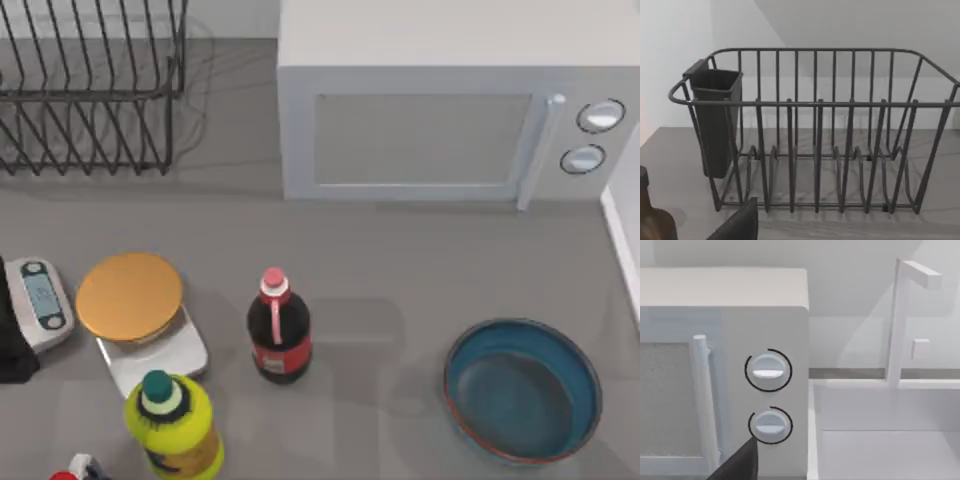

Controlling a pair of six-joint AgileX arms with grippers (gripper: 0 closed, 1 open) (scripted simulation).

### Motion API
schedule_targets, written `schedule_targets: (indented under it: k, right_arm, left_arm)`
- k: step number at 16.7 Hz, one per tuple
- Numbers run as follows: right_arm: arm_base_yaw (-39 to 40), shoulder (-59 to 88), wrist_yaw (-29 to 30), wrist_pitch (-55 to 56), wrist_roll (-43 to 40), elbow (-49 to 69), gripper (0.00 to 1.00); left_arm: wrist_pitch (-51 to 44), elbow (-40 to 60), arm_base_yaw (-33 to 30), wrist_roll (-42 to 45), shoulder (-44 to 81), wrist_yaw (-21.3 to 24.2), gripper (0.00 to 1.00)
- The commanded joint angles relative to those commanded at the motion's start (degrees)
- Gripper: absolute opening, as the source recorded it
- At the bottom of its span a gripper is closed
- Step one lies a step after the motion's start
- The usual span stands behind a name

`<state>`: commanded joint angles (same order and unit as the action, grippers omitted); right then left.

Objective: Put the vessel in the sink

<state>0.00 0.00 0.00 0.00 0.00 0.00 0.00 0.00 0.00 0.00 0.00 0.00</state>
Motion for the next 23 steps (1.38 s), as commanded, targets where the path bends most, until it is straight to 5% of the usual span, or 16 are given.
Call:
schedule_targets:
  k: [7, 23]
  right_arm:
    - [2.99, 9.25, -0.05, -8.61, 3.06, 8.61, 1.0]
    - [20.83, 80.89, -0.03, -64.39, 21.35, 59.78, 1.0]
  left_arm:
    - [0.0, 0.0, 0.0, 0.0, 0.0, 0.0, 1.0]
    - [0.0, 0.0, 0.0, 0.0, 0.0, 0.0, 1.0]
